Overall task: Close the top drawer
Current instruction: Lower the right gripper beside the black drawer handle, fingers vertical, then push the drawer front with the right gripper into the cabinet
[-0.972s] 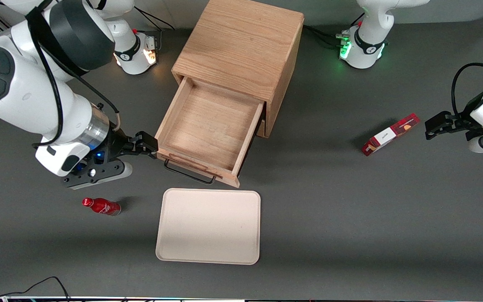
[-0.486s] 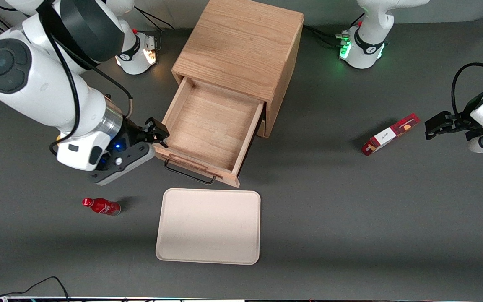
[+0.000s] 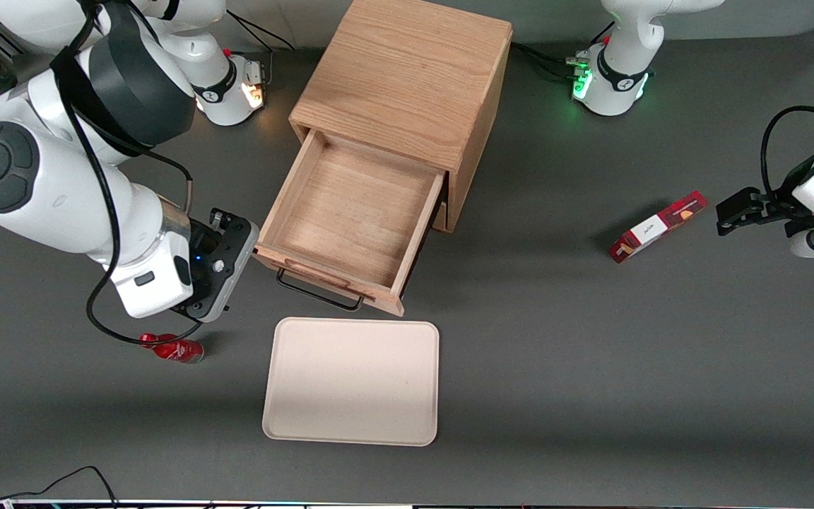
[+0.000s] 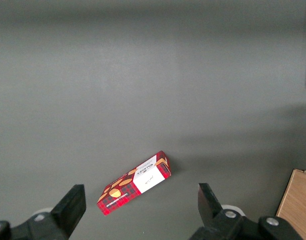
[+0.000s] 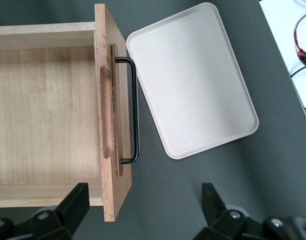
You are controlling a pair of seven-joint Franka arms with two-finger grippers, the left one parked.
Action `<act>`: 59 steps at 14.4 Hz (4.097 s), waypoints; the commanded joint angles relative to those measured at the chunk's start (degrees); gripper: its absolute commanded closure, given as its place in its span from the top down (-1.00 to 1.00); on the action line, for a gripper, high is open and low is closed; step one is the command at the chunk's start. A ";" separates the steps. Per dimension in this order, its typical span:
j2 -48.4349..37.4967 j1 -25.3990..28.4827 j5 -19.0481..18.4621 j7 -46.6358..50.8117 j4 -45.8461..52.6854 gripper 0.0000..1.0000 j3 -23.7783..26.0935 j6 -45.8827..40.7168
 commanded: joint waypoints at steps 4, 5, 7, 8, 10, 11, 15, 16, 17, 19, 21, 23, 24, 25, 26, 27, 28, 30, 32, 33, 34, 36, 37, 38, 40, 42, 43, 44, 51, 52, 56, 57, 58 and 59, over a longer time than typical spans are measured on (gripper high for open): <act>6.77 -2.45 9.50 -2.14 1.61 1.00 0.42 -0.03; 7.82 -2.45 9.78 -2.14 1.87 1.00 0.42 -0.03; 9.76 -3.24 12.14 -2.23 1.96 1.00 0.42 -0.11; 10.81 -3.42 13.02 -2.32 1.96 1.00 0.42 -0.12; 13.01 -3.42 14.17 -2.23 3.45 1.00 0.42 -0.20; 13.97 -3.33 15.04 -2.06 3.97 1.00 0.42 -0.03; 16.18 -2.63 17.16 -1.09 4.42 1.00 -0.81 1.38; 16.62 -2.80 17.94 -0.39 4.33 1.00 -0.81 1.29; 16.79 -2.80 19.43 0.40 4.24 1.00 -0.90 1.29; 17.67 -2.72 20.15 3.46 4.16 1.00 -0.99 1.20; 17.67 -2.71 20.24 4.18 4.07 1.00 -0.99 0.50; 17.67 -2.45 20.15 4.79 3.80 1.00 -1.07 0.59; 17.94 -2.45 20.15 6.28 3.80 1.00 -1.08 0.67; 18.11 -2.36 20.15 6.64 3.80 1.00 -1.25 0.85; 18.29 -2.10 20.15 6.82 3.72 1.00 -1.34 1.11; 18.81 -2.10 20.15 6.99 3.80 1.00 -1.34 1.29; 18.99 -2.01 19.98 8.48 3.72 1.00 -1.34 1.38; 19.26 -1.92 19.62 8.84 3.63 1.00 -1.34 1.47; 19.43 -0.96 19.45 9.10 3.63 1.00 -1.34 1.55; 19.52 -0.96 19.45 9.28 3.45 1.00 -1.34 1.64; 19.61 -0.96 19.27 9.19 3.37 1.00 -1.51 1.56; 19.35 -0.96 18.83 8.93 3.45 1.00 -2.13 1.29; 19.26 -0.96 18.83 8.93 3.54 1.00 -2.13 1.03; 19.17 -0.96 18.74 8.76 3.54 1.00 -2.22 0.68; 19.08 -1.22 18.74 8.58 3.63 1.00 -2.22 -0.11; 19.08 -1.05 18.74 8.75 3.63 1.00 -2.22 0.15; 19.08 -1.05 18.74 8.93 3.45 1.00 -2.22 0.41; 19.08 -0.96 18.83 9.19 3.45 1.00 -2.13 0.59; 18.38 -0.78 19.01 12.35 2.75 1.00 -1.34 0.50; 17.42 -0.78 19.01 13.40 1.62 1.00 -1.25 0.50; 12.42 -0.61 19.71 13.94 -5.67 1.00 -1.08 1.90; 11.01 -0.78 19.71 13.94 -8.04 1.00 -0.47 2.86; 9.60 -0.96 19.71 14.03 -10.41 1.00 -0.20 4.09; 8.11 -0.96 19.71 14.03 -12.78 1.00 -0.11 5.41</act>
